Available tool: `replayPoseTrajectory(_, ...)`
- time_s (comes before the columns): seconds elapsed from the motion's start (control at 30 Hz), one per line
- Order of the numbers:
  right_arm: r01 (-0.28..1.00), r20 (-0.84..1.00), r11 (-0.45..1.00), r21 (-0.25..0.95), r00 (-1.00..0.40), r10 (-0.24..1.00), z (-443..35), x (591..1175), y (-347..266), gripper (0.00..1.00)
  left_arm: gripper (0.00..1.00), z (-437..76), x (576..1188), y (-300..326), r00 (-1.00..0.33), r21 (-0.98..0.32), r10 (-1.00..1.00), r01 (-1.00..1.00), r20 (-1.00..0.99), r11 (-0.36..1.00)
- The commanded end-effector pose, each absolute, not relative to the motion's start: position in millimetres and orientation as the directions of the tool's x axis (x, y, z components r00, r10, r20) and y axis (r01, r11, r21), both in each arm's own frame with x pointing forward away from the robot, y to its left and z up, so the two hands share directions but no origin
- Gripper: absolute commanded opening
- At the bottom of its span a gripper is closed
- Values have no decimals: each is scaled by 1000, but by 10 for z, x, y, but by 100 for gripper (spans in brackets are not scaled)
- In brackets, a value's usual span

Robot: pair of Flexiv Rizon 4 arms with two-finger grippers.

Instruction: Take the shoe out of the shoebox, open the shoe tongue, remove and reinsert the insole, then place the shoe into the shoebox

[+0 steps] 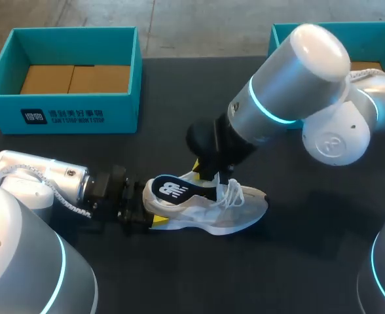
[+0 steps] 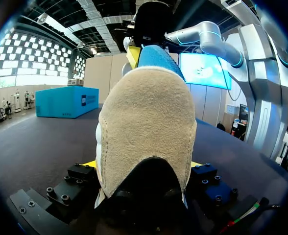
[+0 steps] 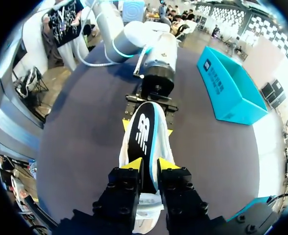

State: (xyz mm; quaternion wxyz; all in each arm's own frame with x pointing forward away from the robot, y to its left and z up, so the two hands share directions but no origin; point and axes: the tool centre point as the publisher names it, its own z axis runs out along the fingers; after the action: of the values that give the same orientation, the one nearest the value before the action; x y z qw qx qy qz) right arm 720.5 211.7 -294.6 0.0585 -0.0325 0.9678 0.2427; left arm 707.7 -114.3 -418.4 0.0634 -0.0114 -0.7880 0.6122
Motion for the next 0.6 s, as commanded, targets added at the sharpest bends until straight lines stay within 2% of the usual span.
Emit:
replayPoseTrajectory(0.03,-96,-105,863,497,-993,-50,-2964,7275,2100,13,0,-4216,7064,-1139,-992,-966,94,-60,86,251)
replayPoseTrajectory(0.13,-96,-76,852,514,-995,-66,-2935,7300,2130,9,0,-4216,7064,-1139,-992,-966,94,-60,86,251)
replayPoseTrajectory(0.2,-90,-42,843,530,-996,-79,-2915,7314,2151,0,0,-4216,7064,-1139,-992,-966,94,-60,86,251)
replayPoseTrajectory(0.33,-93,3,800,593,-993,-118,-2882,7324,2218,0,0,-4216,7064,-1139,-992,-966,94,-60,86,251)
replayPoseTrajectory(0.6,-84,29,822,563,-992,-121,-2849,7317,2296,0,0,-4216,7064,-1139,-992,-966,94,-60,86,251)
